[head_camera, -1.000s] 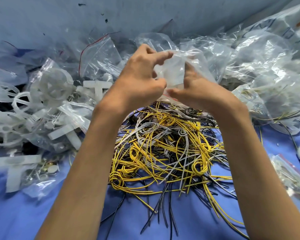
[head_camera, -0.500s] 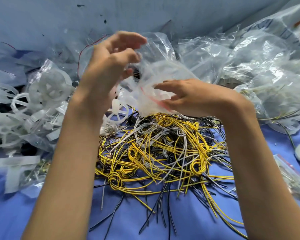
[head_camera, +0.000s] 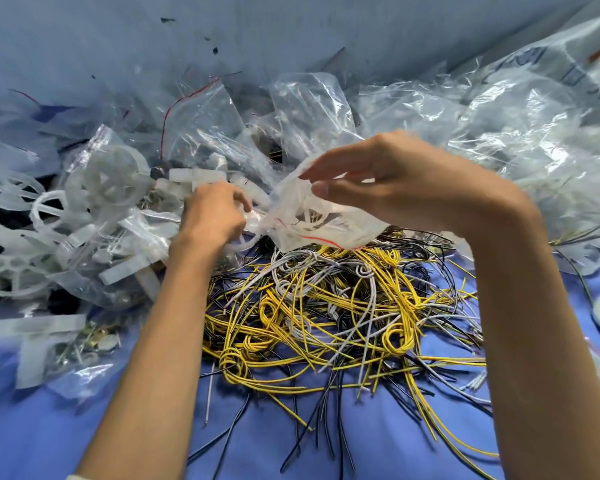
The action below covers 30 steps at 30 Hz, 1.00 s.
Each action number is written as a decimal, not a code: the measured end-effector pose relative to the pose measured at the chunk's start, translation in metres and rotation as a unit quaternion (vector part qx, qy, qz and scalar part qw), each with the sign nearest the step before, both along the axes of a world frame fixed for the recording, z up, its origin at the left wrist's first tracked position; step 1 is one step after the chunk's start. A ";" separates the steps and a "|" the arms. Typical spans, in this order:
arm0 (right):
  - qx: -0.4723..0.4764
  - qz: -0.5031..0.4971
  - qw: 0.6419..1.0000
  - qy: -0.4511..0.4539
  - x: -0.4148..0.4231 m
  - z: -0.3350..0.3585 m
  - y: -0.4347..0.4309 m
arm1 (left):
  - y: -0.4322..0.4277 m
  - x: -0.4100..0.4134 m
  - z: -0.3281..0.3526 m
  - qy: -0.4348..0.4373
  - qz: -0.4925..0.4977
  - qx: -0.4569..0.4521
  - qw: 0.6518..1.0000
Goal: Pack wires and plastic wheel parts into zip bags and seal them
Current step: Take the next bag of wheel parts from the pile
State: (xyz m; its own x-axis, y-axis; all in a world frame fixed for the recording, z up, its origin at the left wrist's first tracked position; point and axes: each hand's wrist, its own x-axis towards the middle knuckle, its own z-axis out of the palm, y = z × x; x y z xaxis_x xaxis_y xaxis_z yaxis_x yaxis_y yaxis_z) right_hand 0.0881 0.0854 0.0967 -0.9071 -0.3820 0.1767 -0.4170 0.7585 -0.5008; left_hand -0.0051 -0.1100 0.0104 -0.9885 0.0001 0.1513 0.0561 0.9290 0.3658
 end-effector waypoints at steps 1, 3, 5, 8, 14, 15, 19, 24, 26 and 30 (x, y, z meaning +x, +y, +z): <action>-0.006 0.002 1.000 0.005 0.001 0.001 -0.001 | -0.001 0.001 0.004 0.019 0.010 0.007 1.000; -0.012 -0.003 1.000 0.009 0.000 0.001 -0.002 | -0.001 0.005 0.014 0.057 0.027 0.026 0.998; -0.028 -0.010 0.999 0.022 0.000 0.001 -0.004 | 0.001 0.010 0.028 0.111 0.050 0.045 0.992; -0.060 -0.023 0.996 0.067 -0.001 0.002 -0.006 | 0.006 0.022 0.053 0.209 0.067 0.108 0.970; -0.080 -0.012 0.996 0.032 -0.003 -0.004 -0.005 | 0.007 0.034 0.076 0.318 0.012 0.195 0.927; -0.082 -0.011 0.996 0.027 -0.004 -0.005 -0.005 | 0.008 0.036 0.077 0.310 -0.005 0.224 0.924; -0.118 -0.010 0.993 0.026 -0.005 -0.007 -0.006 | 0.017 0.038 0.077 0.257 -0.059 0.302 0.916; -0.134 -0.005 0.991 0.031 -0.004 -0.007 -0.007 | 0.019 0.043 0.080 0.211 -0.117 0.314 0.918; -0.118 -0.008 0.993 0.021 -0.004 -0.007 -0.009 | 0.019 0.045 0.080 0.162 -0.155 0.311 0.924; -0.093 -0.026 0.995 0.027 -0.007 -0.010 -0.009 | 0.023 0.047 0.079 0.066 -0.201 0.294 0.932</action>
State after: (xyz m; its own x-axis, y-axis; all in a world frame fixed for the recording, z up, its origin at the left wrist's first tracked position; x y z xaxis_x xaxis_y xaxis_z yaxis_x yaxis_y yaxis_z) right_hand 0.0815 0.0763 0.0864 -0.9119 -0.2915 0.2890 -0.4101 0.6766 -0.6116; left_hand 0.0421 -0.0871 0.0890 -0.8994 0.2442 0.3625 0.4367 0.4642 0.7706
